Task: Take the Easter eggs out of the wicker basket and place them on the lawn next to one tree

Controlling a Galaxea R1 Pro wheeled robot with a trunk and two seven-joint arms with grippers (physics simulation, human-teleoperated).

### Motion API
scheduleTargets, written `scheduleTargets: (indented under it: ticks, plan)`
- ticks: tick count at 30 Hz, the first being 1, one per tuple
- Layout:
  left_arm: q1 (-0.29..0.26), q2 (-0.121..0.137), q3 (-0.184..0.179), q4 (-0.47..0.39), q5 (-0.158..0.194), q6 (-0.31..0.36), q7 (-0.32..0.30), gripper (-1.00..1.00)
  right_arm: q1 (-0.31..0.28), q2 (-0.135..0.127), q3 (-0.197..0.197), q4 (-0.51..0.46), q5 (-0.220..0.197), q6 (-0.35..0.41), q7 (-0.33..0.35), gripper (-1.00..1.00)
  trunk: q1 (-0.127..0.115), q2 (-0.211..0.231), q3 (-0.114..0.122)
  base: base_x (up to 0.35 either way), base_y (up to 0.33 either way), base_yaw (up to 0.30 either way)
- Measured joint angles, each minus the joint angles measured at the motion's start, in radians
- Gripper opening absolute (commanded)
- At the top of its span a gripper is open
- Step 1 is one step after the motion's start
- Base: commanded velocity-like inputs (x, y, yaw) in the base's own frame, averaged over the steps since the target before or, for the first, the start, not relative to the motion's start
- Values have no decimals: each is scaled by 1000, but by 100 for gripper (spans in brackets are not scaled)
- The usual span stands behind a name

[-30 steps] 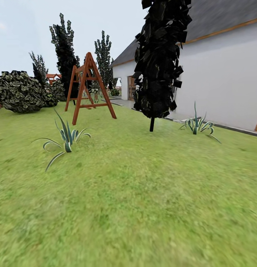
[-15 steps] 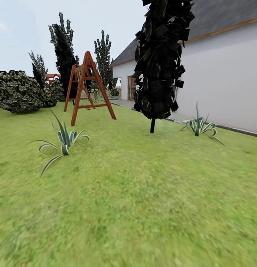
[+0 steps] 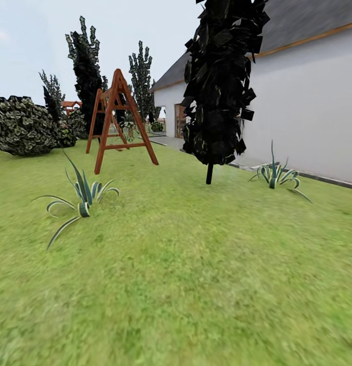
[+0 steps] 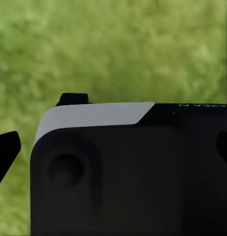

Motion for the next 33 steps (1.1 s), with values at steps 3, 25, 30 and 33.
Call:
scheduleTargets:
  ticks: [3,25,30,33]
  plan:
    - [0,0,0,0,0,0,0,100,0,0,0,0,0,0,0,100,0,0,0,314,-138,0]
    - [0,0,1,0,0,0,1,100,0,-2,0,1,0,0,0,100,0,0,0,306,-156,10]
    - [0,0,1,0,0,0,1,100,0,-2,0,1,0,0,0,100,0,0,0,293,-175,181]
    - [0,0,1,0,0,0,1,100,0,-3,0,2,0,0,0,100,0,0,0,291,-177,256]
